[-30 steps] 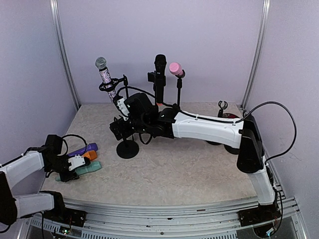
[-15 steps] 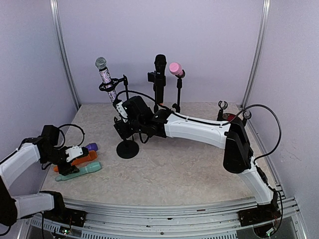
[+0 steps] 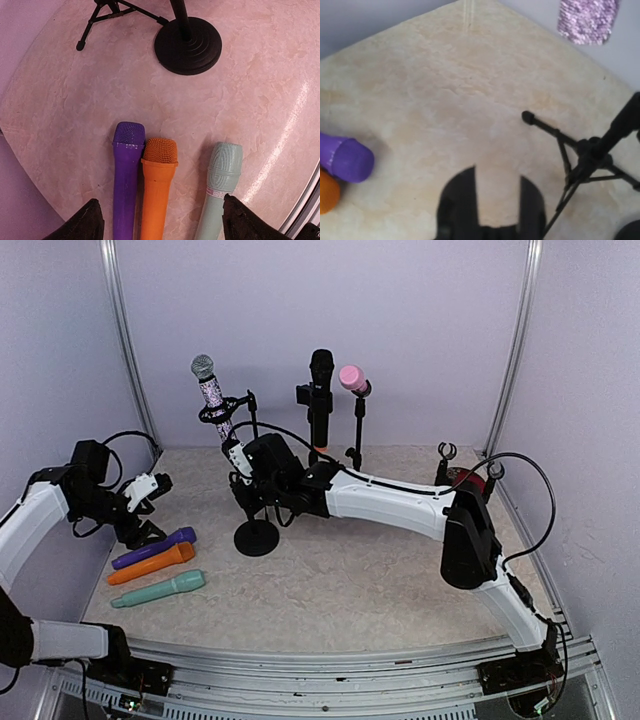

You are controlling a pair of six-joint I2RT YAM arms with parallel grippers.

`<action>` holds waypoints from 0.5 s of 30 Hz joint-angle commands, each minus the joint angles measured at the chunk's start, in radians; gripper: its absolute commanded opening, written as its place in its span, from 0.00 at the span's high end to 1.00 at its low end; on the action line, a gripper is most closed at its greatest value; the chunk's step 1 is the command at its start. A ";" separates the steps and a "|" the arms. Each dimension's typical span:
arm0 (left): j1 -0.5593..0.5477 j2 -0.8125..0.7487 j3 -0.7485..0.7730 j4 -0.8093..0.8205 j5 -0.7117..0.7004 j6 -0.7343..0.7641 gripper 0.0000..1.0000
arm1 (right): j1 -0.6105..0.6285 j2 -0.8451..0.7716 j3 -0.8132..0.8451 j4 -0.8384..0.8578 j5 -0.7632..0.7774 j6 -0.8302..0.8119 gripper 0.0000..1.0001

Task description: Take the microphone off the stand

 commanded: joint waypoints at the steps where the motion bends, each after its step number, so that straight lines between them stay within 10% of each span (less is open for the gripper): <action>1: -0.010 0.009 -0.006 0.019 -0.002 -0.043 0.20 | -0.010 -0.071 -0.082 0.038 0.055 -0.025 0.90; 15: -0.044 0.015 -0.020 0.057 -0.025 -0.058 0.17 | -0.115 -0.446 -0.638 0.104 0.144 0.030 1.00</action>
